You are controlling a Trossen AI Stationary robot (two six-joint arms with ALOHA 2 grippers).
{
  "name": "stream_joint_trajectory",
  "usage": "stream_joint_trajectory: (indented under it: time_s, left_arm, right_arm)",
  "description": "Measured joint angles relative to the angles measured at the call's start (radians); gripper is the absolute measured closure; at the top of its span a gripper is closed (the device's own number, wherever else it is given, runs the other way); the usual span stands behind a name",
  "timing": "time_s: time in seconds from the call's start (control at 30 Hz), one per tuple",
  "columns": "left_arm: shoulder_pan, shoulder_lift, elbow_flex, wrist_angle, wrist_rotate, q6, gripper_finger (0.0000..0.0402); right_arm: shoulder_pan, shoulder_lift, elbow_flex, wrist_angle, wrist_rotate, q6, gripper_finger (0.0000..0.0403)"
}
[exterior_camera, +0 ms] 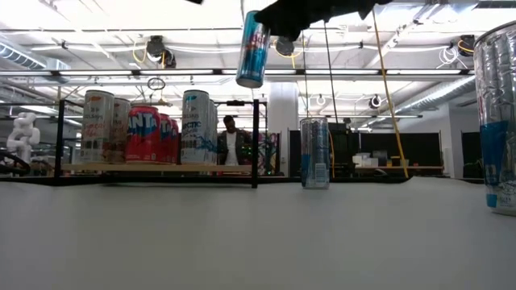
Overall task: Place canned beverage on shelf
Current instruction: Put the bottom left blue soda can on the shelf
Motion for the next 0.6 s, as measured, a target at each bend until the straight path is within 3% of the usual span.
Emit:
stream_joint_trajectory:
  time_s: [0.33,0.6]
  left_arm:
    - [0.085,-0.27,0.0,-0.127,0.142,0.127,0.0073]
    - [0.216,-0.434,0.0,-0.202,0.224,0.22,0.0073]
  right_arm:
    - [-0.135,0.103,0.271,-0.177,-0.175,-0.078,0.0253]
    - [-0.257,0.272,0.385,-0.079,-0.335,-0.104,0.0253]
